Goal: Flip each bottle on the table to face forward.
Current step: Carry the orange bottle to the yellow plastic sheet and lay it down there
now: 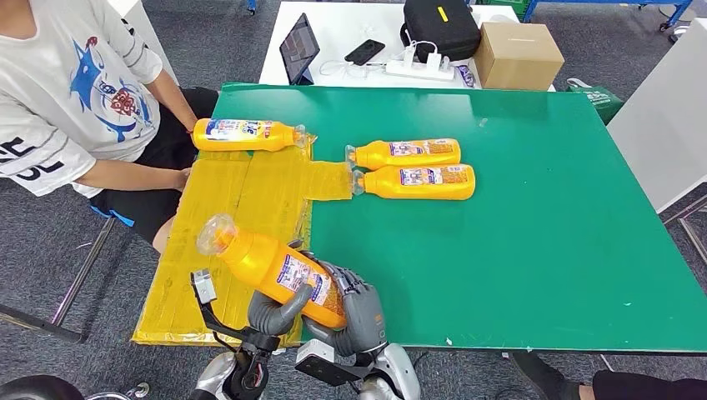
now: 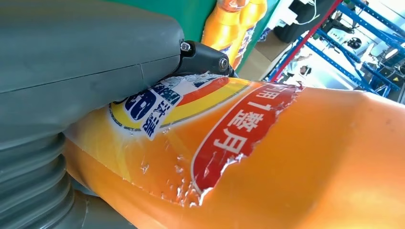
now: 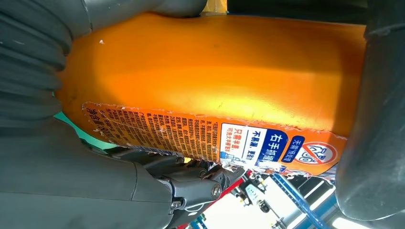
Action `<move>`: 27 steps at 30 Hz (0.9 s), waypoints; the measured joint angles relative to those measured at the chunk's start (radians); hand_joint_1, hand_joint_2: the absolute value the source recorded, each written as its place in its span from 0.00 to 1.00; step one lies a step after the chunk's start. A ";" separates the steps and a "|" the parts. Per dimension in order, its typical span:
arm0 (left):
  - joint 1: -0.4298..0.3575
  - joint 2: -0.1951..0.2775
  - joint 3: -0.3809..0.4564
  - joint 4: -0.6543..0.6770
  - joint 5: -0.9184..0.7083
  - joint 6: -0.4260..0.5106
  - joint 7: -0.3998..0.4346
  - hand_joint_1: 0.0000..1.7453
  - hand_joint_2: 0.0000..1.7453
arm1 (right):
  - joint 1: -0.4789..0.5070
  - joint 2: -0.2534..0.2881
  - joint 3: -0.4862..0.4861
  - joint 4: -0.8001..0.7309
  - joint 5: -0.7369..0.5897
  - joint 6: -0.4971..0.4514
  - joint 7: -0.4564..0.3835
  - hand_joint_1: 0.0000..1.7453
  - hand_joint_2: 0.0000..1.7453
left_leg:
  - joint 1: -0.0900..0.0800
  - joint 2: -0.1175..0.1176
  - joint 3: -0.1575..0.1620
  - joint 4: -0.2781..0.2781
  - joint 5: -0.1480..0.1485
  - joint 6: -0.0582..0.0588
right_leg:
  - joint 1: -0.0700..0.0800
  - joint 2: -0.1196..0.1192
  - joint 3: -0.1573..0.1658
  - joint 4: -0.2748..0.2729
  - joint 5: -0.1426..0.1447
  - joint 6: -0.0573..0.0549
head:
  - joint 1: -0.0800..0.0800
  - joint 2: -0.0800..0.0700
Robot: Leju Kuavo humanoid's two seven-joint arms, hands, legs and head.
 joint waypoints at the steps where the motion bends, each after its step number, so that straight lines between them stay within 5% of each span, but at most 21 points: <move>1: 0.000 0.000 0.001 0.000 0.000 0.000 0.000 1.00 1.00 | -0.001 0.001 0.000 0.002 0.000 0.000 0.000 0.40 1.00 | 0.000 0.000 0.000 0.000 0.000 0.000 | 0.000 0.000 0.000 0.000 0.000 0.000 | 0.000 0.000; 3: 0.000 0.000 0.003 0.000 0.000 -0.001 0.000 1.00 1.00 | -0.002 0.001 0.000 0.007 0.000 0.000 0.000 0.01 0.50 | 0.000 0.000 0.000 0.000 0.000 0.000 | 0.000 0.000 0.000 0.000 0.000 0.000 | 0.000 0.000; 5: -0.002 0.000 0.004 0.000 0.000 -0.001 0.000 1.00 1.00 | -0.004 0.002 0.001 0.013 -0.001 0.000 0.001 0.00 0.00 | 0.000 0.000 0.000 0.000 0.000 0.000 | 0.000 0.000 0.000 0.000 0.000 0.000 | 0.000 0.000; 10: -0.001 0.000 0.008 -0.015 -0.046 0.054 -0.018 1.00 1.00 | -0.004 -0.002 0.011 0.020 -0.084 0.038 0.028 0.00 0.00 | 0.000 0.000 0.000 0.000 0.000 0.000 | 0.000 0.000 0.000 0.000 0.000 0.000 | 0.000 0.000; 18: -0.018 -0.003 0.097 -0.132 -0.264 0.390 -0.155 1.00 1.00 | 0.063 -0.033 0.015 -0.199 -0.275 0.143 0.038 0.00 0.00 | 0.000 0.000 0.000 0.000 0.000 0.000 | 0.000 0.000 0.000 0.000 0.000 0.000 | 0.000 0.000; 24: -0.041 -0.003 0.166 -0.196 -0.333 0.481 -0.194 1.00 1.00 | 0.100 -0.051 0.005 -0.352 -0.312 0.153 0.030 0.00 0.00 | 0.000 0.000 0.000 0.000 0.000 0.000 | 0.000 0.000 0.000 0.000 0.000 0.000 | 0.000 0.000; 27: -0.054 -0.003 0.190 -0.221 -0.440 0.605 -0.249 1.00 1.00 | 0.120 -0.053 -0.005 -0.427 -0.363 0.129 0.010 0.00 0.00 | 0.000 0.000 0.000 0.000 0.001 0.000 | 0.000 0.000 0.000 0.000 0.000 0.000 | 0.000 0.000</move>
